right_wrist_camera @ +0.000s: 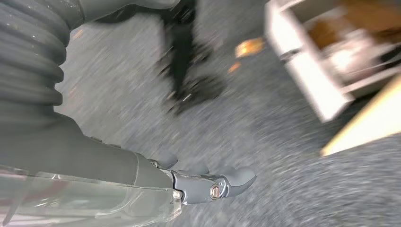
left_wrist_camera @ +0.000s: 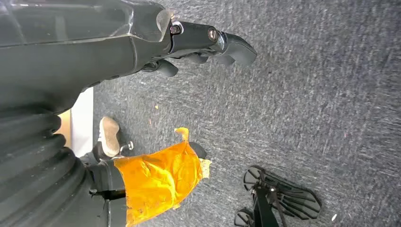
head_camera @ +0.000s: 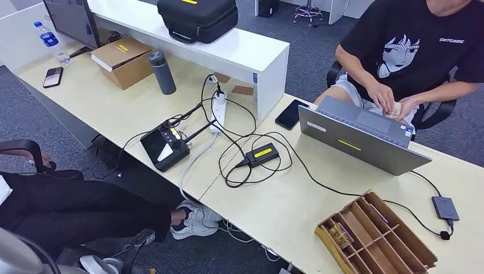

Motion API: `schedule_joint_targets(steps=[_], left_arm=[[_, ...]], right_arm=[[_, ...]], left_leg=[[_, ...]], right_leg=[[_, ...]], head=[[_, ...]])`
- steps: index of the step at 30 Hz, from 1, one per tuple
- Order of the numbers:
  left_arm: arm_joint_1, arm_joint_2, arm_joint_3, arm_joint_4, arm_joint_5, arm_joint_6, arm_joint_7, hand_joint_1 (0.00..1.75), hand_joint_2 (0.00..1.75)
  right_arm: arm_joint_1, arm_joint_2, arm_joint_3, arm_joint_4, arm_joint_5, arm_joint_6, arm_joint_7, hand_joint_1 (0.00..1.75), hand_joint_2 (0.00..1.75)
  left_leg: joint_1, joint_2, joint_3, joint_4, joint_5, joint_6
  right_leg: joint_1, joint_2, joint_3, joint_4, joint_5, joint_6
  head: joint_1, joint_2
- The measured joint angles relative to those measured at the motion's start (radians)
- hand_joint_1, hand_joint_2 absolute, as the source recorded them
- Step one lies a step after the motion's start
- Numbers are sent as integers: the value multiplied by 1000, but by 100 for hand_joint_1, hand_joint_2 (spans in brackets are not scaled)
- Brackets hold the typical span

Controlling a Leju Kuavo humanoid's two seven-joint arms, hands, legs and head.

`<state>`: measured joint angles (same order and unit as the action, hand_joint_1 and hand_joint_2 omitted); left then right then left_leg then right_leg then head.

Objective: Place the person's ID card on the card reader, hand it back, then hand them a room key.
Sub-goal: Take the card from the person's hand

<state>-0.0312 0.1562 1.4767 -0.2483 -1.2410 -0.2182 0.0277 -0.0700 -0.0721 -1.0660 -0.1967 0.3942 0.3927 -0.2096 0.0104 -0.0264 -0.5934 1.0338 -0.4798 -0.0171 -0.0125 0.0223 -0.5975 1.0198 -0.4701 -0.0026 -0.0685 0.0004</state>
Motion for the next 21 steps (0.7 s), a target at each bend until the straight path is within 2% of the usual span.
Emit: schedule_joint_targets(steps=[3, 5, 7, 9, 13, 17, 21], left_arm=[[1, -16, 12, -3, 37, 20, 14, 0, 175], [3, -46, 19, -18, 80, 43, 29, 0, 175], [6, -82, 20, -41, 107, 51, 37, 0, 175], [9, -115, 21, -66, 125, 51, 42, 0, 175], [16, -164, 21, -127, 148, 36, 56, 0, 175], [19, -218, 21, -207, 163, 8, 73, 0, 175], [27, -266, 21, -284, 171, -21, 77, 0, 175]], right_arm=[[1, 46, -11, -1, 78, 13, -43, 0, 175], [3, 121, 0, -2, 150, -12, -127, 0, 175], [6, 195, 10, 0, 168, -14, -224, 0, 175], [9, 250, 18, 5, 168, 52, -304, 0, 175], [-3, 293, 47, 3, 165, 240, -438, 0, 175], [-7, 342, 125, -79, 65, 393, -487, 0, 175], [25, 388, 292, -226, -114, 457, -492, 0, 175]], left_leg=[[1, 0, 0, 0, 0, 0], [2, 1, 1, 0, -1, -1], [2, 1, 1, 0, -1, -2], [2, 0, 2, 0, -1, -3], [2, 0, 1, 0, -1, -4], [1, 0, 2, 0, -1, -3], [1, 0, 2, 0, -1, -3]], right_leg=[[1, 0, 0, 0, 0, 0], [3, 1, 0, 0, 0, -1], [3, 1, 0, 1, -1, -3], [2, 0, 0, 2, -2, -4], [3, 0, 0, 2, -2, -4], [2, 0, 0, 2, -2, -4], [1, 0, 0, 2, -2, -4]], head=[[0, 0], [0, 0], [0, 0], [0, 0], [0, 0], [0, 0], [0, 0]])
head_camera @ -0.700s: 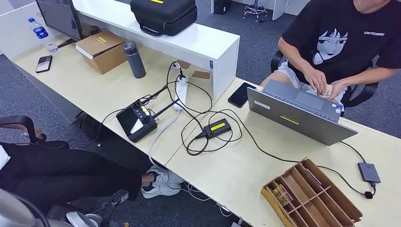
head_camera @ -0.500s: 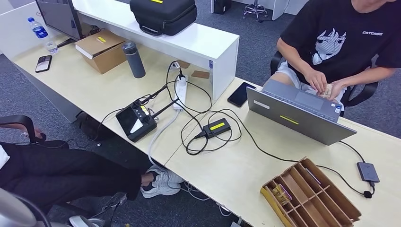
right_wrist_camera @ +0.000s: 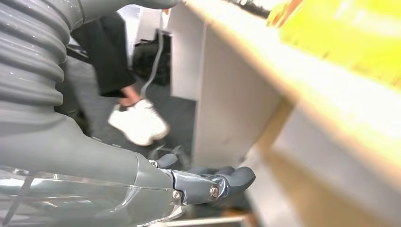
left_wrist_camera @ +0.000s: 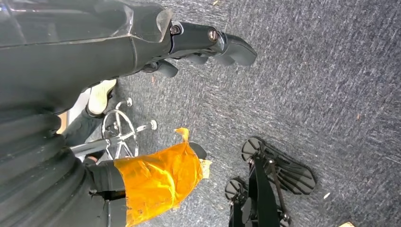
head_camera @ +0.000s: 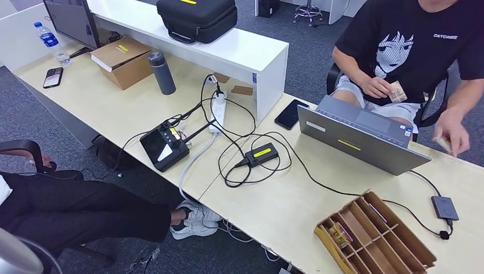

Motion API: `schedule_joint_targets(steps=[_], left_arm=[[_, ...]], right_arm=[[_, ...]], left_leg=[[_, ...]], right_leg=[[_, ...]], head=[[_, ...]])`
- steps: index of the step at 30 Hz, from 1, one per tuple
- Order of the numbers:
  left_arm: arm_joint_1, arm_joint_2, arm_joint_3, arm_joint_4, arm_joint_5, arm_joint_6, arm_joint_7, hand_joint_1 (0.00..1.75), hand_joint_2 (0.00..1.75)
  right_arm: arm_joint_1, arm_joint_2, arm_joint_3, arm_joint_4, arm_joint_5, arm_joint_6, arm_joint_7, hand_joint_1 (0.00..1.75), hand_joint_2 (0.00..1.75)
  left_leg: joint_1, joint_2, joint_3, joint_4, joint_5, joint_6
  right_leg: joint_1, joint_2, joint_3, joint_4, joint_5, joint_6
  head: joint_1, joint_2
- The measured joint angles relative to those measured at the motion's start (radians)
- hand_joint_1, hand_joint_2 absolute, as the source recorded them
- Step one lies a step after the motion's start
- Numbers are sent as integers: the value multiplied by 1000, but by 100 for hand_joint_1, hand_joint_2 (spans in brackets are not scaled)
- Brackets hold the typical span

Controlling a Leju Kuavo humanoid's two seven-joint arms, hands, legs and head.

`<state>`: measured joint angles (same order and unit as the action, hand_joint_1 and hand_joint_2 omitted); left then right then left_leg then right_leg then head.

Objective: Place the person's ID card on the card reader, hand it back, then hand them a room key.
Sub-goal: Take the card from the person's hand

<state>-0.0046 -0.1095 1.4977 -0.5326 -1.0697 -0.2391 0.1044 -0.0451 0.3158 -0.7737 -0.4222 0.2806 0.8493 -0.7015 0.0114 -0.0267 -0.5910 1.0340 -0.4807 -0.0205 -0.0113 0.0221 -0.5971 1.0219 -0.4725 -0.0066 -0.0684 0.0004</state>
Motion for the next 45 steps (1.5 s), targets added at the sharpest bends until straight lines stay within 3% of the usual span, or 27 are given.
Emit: schedule_joint_targets(steps=[3, 7, 9, 12, 14, 18, 20, 22, 24, 25, 27, 29, 30, 31, 33, 34, 35, 36, 37, 38, 39, 40, 41, 42, 43, 45], left_arm=[[4, -31, 0, -53, 4, -19, 4, 0, 175], [5, -39, 0, -86, -47, -30, -15, 0, 175], [-1, 8, -2, -50, -107, -20, -48, 0, 175], [-14, 108, -9, 44, -161, 6, -85, 0, 175], [-18, 158, -14, 94, -182, 14, -98, 0, 175], [-25, 216, -30, 162, -214, 9, -117, 0, 175], [-25, 234, -39, 187, -226, 5, -121, 0, 175], [-28, 251, -51, 206, -240, 1, -126, 0, 175], [-35, 266, -68, 223, -259, -5, -129, 0, 175], [-42, 273, -79, 231, -270, -9, -131, 0, 175], [-60, 280, -99, 245, -284, -14, -131, 0, 175], [-75, 285, -115, 255, -289, -12, -127, 0, 175], [-79, 289, -121, 258, -291, -11, -125, 0, 175], [-81, 293, -127, 262, -295, -11, -125, 0, 175], [-88, 303, -140, 265, -302, -12, -130, 0, 175], [-93, 306, -145, 268, -306, -14, -134, 0, 175], [-98, 309, -150, 270, -309, -16, -137, 0, 175], [-100, 310, -155, 273, -312, -19, -141, 0, 175], [-98, 311, -159, 275, -315, -21, -144, 0, 175], [-94, 312, -163, 277, -317, -23, -146, 0, 175], [-89, 315, -166, 279, -320, -24, -148, 0, 175], [-84, 317, -168, 280, -321, -25, -149, 0, 175], [-80, 319, -170, 281, -322, -27, -149, 0, 175], [-78, 322, -172, 282, -321, -27, -149, 0, 175], [-76, 322, -172, 283, -320, -26, -148, 0, 175], [-74, 323, -172, 285, -317, -22, -142, 0, 175]], right_arm=[[44, 16, 153, -147, -144, -21, -1, 0, 175], [77, 8, 261, -328, -352, -186, 37, 0, 175], [37, -46, 264, -360, -464, -287, 144, 0, 175], [-43, -184, 253, -334, -566, -353, 290, 0, 175], [-84, -254, 261, -267, -515, -362, 272, 0, 175], [-155, -357, 338, -130, -268, -475, 224, 0, 175], [-193, -387, 384, -77, -178, -527, 261, 0, 175], [-241, -410, 426, -27, -103, -562, 348, 0, 175], [-294, -430, 464, 21, -43, -574, 485, 0, 175], [-318, -441, 482, 42, -23, -575, 555, 0, 175], [-345, -466, 518, 77, 26, -590, 663, 0, 175], [-329, -500, 567, 101, 125, -650, 710, 0, 175], [-311, -517, 593, 110, 168, -675, 717, 0, 175], [-295, -531, 614, 118, 183, -674, 717, 0, 175], [-274, -551, 641, 128, 166, -620, 712, 0, 175], [-261, -558, 650, 132, 158, -591, 709, 0, 175], [-245, -561, 658, 138, 154, -569, 705, 0, 175], [-225, -563, 663, 145, 151, -550, 702, 0, 175], [-203, -563, 668, 154, 150, -534, 699, 0, 175], [-183, -563, 671, 162, 150, -522, 697, 0, 175], [-167, -563, 675, 169, 151, -510, 696, 0, 175], [-154, -563, 678, 174, 152, -502, 695, 0, 175], [-145, -562, 681, 178, 153, -497, 694, 0, 175], [-137, -561, 683, 182, 153, -495, 693, 0, 175], [-131, -561, 684, 185, 154, -494, 692, 0, 175], [-121, -560, 686, 189, 153, -489, 687, 0, 175]], left_leg=[[0, 0, 0, 0, 0, 0], [-1, -1, -8, 0, 2, 1], [-3, 0, -15, 0, 6, 1], [-9, -1, -30, 0, 14, 5], [-13, 0, -38, 0, 19, 7], [-15, 2, -41, -1, 23, 11], [-15, 12, -37, -1, 20, 10], [-13, 28, -31, -3, 16, 8], [-9, 41, -21, -7, 1, 6], [-6, 45, -14, -8, -21, 3], [0, 49, 7, -10, -93, -9], [6, 48, 25, -13, -159, -24], [10, 48, 29, -18, -159, -30], [12, 47, 27, -28, -113, -29], [12, 44, 12, -48, 6, -2], [10, 41, 5, -55, 50, 10], [6, 37, 1, -57, 62, 24], [2, 31, 1, -56, 63, 23], [-2, 24, 0, -51, 61, 28], [-7, 18, -1, -44, 59, 34], [-9, 13, -2, -36, 49, 35], [-10, 10, -4, -28, 45, 35], [-10, 8, -6, -24, 41, 35], [-10, 7, -7, -21, 38, 33], [-10, 6, -8, -19, 36, 32], [-9, 5, -8, -19, 33, 30]], right_leg=[[0, 0, 0, 0, 0, 0], [-2, -1, -6, 1, 2, 0], [-3, 0, -15, 2, 6, 1], [-10, -2, -31, 6, 13, 4], [-14, -1, -41, 9, 18, 5], [-18, 1, -45, 9, 21, 11], [-18, 10, -43, 5, 21, 14], [-16, 20, -38, 0, 10, 17], [-13, 22, -27, -3, -28, 17], [-11, 21, -20, -4, -58, 13], [-6, 15, 2, -8, -136, -4], [-1, 3, 28, -13, -229, -26], [2, -3, 36, -14, -274, -35], [5, -8, 38, -12, -313, -40], [8, -12, 27, -5, -349, -44], [9, -12, 20, -5, -339, -48], [9, -10, 15, -8, -304, -54], [7, -8, 12, -19, -237, -59], [3, -4, 11, -33, -132, -55], [-2, -1, 11, -45, -48, -30], [-8, 0, 10, -52, 11, 5], [-12, -1, 9, -56, 50, 28], [-13, -4, 9, -52, 39, 43], [-14, -7, 8, -51, 42, 44], [-13, -8, 8, -50, 49, 34], [-13, -9, 7, -47, 45, 36]], head=[[0, 0], [0, 0], [-1, 0], [0, 0], [-2, 0], [-1, 0], [-1, 0], [-1, 0], [-1, 0], [0, 0], [-1, 0], [7, 0], [14, 0], [21, 0], [29, 0], [29, 0], [29, 0], [29, 0], [29, 0], [29, 0], [28, 0], [28, 0], [28, 0], [28, 0], [29, 0], [29, 0]])
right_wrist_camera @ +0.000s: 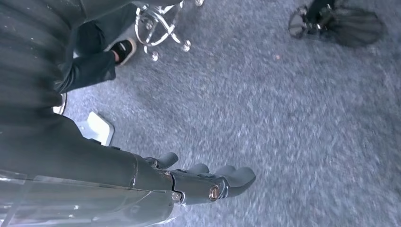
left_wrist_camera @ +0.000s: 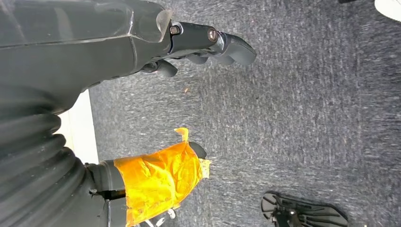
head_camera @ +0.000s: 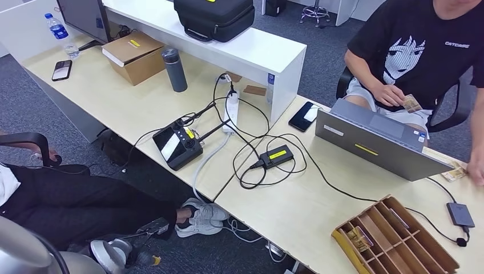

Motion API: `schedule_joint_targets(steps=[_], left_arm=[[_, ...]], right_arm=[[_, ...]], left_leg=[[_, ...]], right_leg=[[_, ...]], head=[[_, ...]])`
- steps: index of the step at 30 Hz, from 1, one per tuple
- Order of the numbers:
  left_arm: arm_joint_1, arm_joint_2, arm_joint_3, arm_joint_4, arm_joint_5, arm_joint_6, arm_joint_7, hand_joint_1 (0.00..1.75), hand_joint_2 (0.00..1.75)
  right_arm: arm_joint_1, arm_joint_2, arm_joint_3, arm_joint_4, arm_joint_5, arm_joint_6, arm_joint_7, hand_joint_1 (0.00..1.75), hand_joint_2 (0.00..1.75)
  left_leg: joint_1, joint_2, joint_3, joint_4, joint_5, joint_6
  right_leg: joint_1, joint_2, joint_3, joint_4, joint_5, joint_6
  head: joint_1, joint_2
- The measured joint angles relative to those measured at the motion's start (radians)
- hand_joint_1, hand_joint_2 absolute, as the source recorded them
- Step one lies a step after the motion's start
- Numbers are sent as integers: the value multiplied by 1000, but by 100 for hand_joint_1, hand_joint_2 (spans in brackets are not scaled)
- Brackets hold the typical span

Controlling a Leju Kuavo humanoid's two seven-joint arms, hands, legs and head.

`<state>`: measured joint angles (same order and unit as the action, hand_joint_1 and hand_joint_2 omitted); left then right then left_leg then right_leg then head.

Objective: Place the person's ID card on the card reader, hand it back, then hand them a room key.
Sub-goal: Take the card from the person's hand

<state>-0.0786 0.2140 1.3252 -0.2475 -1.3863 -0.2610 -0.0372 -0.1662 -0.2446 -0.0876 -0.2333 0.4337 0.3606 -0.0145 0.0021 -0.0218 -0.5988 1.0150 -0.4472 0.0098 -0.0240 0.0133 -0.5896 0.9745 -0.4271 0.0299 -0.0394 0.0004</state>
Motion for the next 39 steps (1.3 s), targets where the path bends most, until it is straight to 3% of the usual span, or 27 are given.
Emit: schedule_joint_targets(steps=[13, 15, 17, 20, 25, 39], left_arm=[[1, 0, 0, 5, 10, 9, 12, 0, 175], [1, 0, 0, 5, 19, 12, 19, 0, 175], [2, -2, 3, 5, 39, 26, 37, 0, 175], [2, -13, 14, 5, 78, 54, 67, 0, 175], [4, -38, 40, 5, 112, 83, 95, 0, 175], [10, -69, 83, 5, 147, 98, 107, 0, 175]], right_arm=[[23, 0, 1, 9, -15, 20, 20, 0, 175], [22, 2, -3, 10, -46, -25, 43, 0, 175], [14, 9, -28, 11, -103, -150, 72, 0, 175], [-17, 28, -101, 6, -192, -363, 66, 0, 175], [-58, 66, -228, -34, -249, -524, -5, 0, 175], [-35, 192, -616, -241, -346, -582, -188, 0, 175]], left_leg=[[2, 0, 1, 0, -10, -10], [2, 0, 1, 0, -10, -11], [2, 1, 1, 0, -10, -11], [2, 2, 1, 0, -10, -11], [2, 1, 2, 0, -10, -12], [2, 0, 2, 0, -11, -13]], right_leg=[[2, 0, -5, 10, -14, -12], [2, 0, -5, 11, -15, -13], [2, 1, -6, 12, -15, -13], [2, 2, -7, 13, -15, -13], [2, 2, -7, 14, -15, -14], [2, 1, -8, 18, -18, -18]], head=[[0, 0], [0, 0], [0, 0], [0, 0], [0, 0], [0, 0]])
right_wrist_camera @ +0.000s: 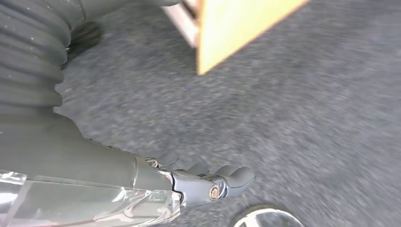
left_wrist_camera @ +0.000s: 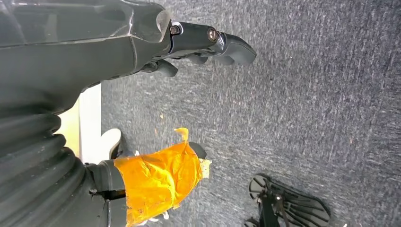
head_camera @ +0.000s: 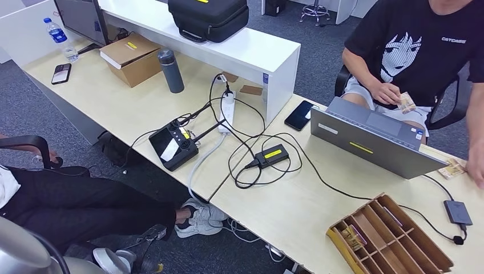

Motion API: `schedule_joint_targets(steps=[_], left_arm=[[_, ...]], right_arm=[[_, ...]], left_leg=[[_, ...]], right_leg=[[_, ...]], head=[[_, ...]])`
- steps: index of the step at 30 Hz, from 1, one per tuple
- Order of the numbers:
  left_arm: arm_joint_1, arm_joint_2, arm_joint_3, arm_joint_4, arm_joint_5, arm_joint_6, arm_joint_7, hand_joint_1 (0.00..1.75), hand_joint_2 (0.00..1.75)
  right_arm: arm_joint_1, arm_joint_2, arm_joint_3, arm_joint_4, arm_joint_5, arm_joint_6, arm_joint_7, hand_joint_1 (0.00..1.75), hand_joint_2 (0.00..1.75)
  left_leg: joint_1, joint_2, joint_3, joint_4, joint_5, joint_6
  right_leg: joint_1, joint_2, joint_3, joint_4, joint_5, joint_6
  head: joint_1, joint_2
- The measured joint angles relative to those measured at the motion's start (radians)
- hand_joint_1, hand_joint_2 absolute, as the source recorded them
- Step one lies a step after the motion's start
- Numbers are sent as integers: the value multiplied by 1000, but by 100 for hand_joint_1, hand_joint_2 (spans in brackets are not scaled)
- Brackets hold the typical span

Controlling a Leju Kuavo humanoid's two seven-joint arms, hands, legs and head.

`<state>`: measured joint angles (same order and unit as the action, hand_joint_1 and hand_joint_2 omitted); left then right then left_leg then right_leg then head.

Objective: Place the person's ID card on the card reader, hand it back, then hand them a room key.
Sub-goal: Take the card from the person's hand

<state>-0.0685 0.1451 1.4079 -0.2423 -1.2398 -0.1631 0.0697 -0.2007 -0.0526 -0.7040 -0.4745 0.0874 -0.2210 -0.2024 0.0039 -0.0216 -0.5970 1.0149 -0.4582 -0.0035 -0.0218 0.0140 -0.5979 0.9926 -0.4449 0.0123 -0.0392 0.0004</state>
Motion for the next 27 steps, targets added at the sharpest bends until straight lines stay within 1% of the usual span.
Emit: schedule_joint_targets(steps=[2, 5, 9, 12, 16, 19, 23, 25, 27], left_arm=[[4, -5, 7, 0, 9, 1, -1, 0, 175], [11, -17, 19, -3, 20, 1, -7, 0, 175], [19, -31, 30, -13, 25, -1, -12, 0, 175], [23, -39, 36, -22, 25, -2, -18, 0, 175], [27, -56, 48, -40, 25, -2, -21, 0, 175], [29, -70, 55, -55, 24, -4, -22, 0, 175], [32, -84, 65, -73, 13, -15, -27, 0, 175], [32, -86, 70, -77, 5, -21, -30, 0, 175], [32, -86, 72, -78, -5, -26, -37, 0, 175]], right_arm=[[9, 36, -42, -69, 2, 3, -31, 0, 175], [19, 106, -107, -207, 12, 25, -84, 0, 175], [16, 183, -153, -386, 11, 61, -146, 0, 0], [15, 234, -158, -523, 19, 112, -197, 0, 0], [17, 294, -117, -713, 56, 198, -280, 0, 175], [40, 326, -39, -853, 66, 292, -334, 0, 175], [97, 342, 120, -1012, 91, 402, -381, 0, 175], [123, 343, 211, -1070, 118, 432, -391, 0, 175], [137, 338, 312, -1113, 166, 440, -390, 0, 175]], left_leg=[[0, 0, 0, 0, 0, -1], [0, 1, 1, 0, -1, -2], [0, 0, 1, 0, -1, -2], [0, 1, 1, 0, -1, -3], [0, 1, 2, 0, -1, -3], [0, 0, 2, 0, -1, -3], [1, 0, 2, 0, -1, -4], [1, 1, 2, 0, -2, -5], [1, 1, 2, 0, -2, -5]], right_leg=[[0, 0, 0, 0, 0, -1], [0, 0, 0, 1, -1, -2], [1, 0, 0, 2, -2, -3], [1, 0, 0, 3, -2, -3], [2, 1, -1, 3, -2, -3], [2, 0, 0, 3, -2, -4], [3, 0, 0, 3, -3, -5], [3, 0, 0, 3, -3, -5], [3, 1, 0, 3, -3, -5]], head=[[0, 0], [0, 0], [0, 0], [0, 0], [0, 0], [0, 0], [0, 0], [0, 0], [0, 0]])
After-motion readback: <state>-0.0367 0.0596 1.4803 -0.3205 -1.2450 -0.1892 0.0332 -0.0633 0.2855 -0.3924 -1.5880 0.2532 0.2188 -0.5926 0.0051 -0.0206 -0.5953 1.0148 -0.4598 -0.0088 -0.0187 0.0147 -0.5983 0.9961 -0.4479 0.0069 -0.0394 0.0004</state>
